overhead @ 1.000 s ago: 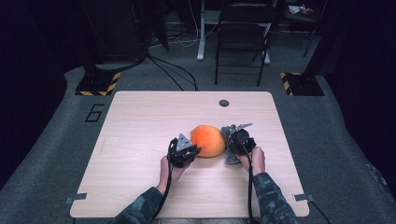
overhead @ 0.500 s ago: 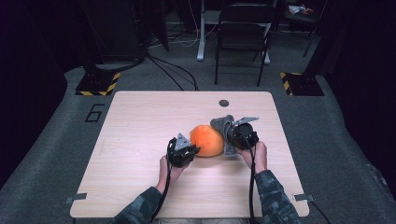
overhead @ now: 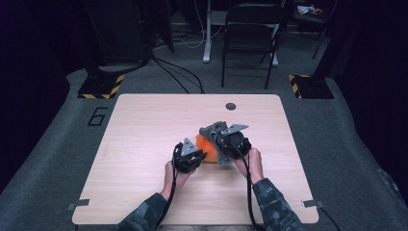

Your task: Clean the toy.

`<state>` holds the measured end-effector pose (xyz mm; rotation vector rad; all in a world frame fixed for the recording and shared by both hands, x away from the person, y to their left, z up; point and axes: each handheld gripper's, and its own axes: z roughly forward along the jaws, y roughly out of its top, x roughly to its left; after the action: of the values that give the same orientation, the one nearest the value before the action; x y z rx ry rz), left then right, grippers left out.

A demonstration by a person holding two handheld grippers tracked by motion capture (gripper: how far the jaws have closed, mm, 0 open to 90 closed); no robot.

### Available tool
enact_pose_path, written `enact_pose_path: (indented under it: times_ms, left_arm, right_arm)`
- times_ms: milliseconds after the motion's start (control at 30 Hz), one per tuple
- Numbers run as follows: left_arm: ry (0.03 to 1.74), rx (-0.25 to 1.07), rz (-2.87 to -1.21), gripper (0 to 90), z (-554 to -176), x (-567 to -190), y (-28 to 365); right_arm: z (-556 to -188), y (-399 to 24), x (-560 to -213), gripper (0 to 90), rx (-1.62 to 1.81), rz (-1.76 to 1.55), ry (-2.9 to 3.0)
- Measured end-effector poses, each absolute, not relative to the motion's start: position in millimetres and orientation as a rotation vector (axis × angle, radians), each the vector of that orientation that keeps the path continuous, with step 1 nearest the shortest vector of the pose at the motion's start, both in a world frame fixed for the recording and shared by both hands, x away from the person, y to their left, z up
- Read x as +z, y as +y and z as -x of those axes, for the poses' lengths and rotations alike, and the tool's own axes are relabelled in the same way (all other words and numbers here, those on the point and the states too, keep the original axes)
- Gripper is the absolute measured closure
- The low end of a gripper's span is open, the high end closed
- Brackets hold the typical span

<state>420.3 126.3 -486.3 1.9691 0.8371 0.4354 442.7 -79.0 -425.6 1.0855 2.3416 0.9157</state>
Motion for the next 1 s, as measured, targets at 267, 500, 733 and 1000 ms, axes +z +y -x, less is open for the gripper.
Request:
enact_pose_path:
  times_ms: [267,500,733,1000]
  left_arm:
    - [0.834,0.435,-1.967,79.3,-421,-487,126]
    - [0.835,0.437,-1.968,79.2,-421,-487,126]
    - [0.834,0.426,-1.961,78.8,-422,-488,128]
    - [0.835,0.43,-1.967,78.5,-422,-487,129]
  right_arm:
    - [-453,-103,-438,76.4,0.871,-1.195,2.325]
    - [-462,-118,-458,76.6,0.799,-1.288,2.319]
    - [-473,-131,-486,76.7,0.686,-1.381,2.35]
    - [-468,-140,-451,76.8,0.834,-1.379,2.256]
